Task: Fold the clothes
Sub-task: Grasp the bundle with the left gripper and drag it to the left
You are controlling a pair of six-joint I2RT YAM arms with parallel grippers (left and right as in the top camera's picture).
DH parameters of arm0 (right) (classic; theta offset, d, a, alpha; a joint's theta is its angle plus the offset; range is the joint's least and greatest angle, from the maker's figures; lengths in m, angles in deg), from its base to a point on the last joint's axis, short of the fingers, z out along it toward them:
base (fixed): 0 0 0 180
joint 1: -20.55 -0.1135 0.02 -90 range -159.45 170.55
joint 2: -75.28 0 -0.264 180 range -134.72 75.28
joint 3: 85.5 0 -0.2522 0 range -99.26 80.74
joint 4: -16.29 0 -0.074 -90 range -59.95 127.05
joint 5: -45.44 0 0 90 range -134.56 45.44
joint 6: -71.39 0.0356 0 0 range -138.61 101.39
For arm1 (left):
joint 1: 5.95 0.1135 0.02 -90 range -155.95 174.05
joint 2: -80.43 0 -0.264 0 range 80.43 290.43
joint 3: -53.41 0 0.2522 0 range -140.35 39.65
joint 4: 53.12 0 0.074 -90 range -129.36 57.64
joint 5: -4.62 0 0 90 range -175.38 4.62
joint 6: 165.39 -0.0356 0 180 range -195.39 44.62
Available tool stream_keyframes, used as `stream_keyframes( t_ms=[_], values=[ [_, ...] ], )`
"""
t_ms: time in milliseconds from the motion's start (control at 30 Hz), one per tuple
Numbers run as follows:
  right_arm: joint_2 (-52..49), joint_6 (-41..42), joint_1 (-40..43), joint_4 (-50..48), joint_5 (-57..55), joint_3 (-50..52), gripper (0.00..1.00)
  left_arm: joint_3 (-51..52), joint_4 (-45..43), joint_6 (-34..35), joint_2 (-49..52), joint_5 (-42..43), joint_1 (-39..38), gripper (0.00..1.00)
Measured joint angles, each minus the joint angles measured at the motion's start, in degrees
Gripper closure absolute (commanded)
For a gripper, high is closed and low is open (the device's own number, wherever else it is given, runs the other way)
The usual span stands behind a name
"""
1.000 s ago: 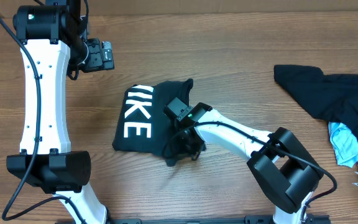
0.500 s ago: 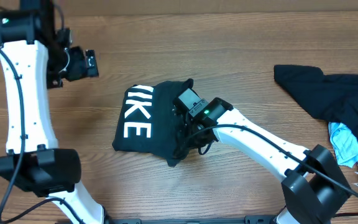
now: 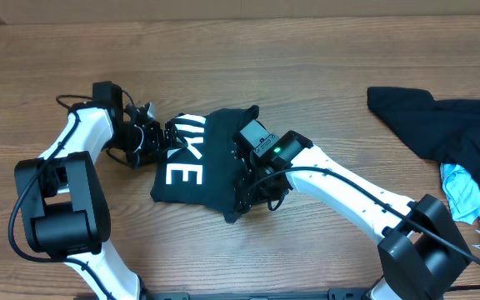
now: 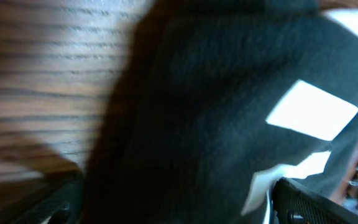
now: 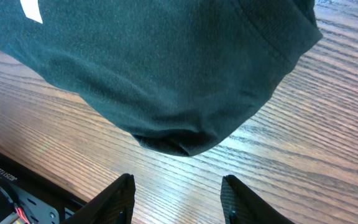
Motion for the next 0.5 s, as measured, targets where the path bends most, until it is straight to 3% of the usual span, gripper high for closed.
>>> stream_keyframes(
  t_ms=[67,167,200,267,300,333,500],
  values=[
    [0.00,0.00,0.00,0.04,0.00,0.00,0.51,1.03,-2.14,1.66,-0.52,0.90,-0.66,0.06],
    [-0.02,-0.04,-0.02,0.07,-0.02,0.00,0.51,2.49,-3.69,2.91,-0.92,1.51,-3.93,0.25],
    [0.00,-0.02,0.00,0.02,-0.02,0.00,0.51,3.32,-4.09,3.32,-1.01,1.79,-5.27,0.38],
    [0.00,-0.02,0.00,0.11,0.00,0.00,0.52,4.28,-4.15,3.67,-1.05,2.16,-6.45,0.79],
    [-0.02,0.00,0.00,0.15,0.00,0.00,0.52,4.70,-4.17,4.02,-1.03,2.21,-6.62,0.90],
    [0.00,-0.04,0.00,0.15,-0.02,0.00,0.53,5.31,-4.13,4.24,-1.01,2.47,-6.69,0.96],
    [-0.02,-0.66,-0.02,1.66,-0.11,0.00,0.54,5.86,-5.18,4.92,-1.09,10.91,-3.63,0.96]
  ],
)
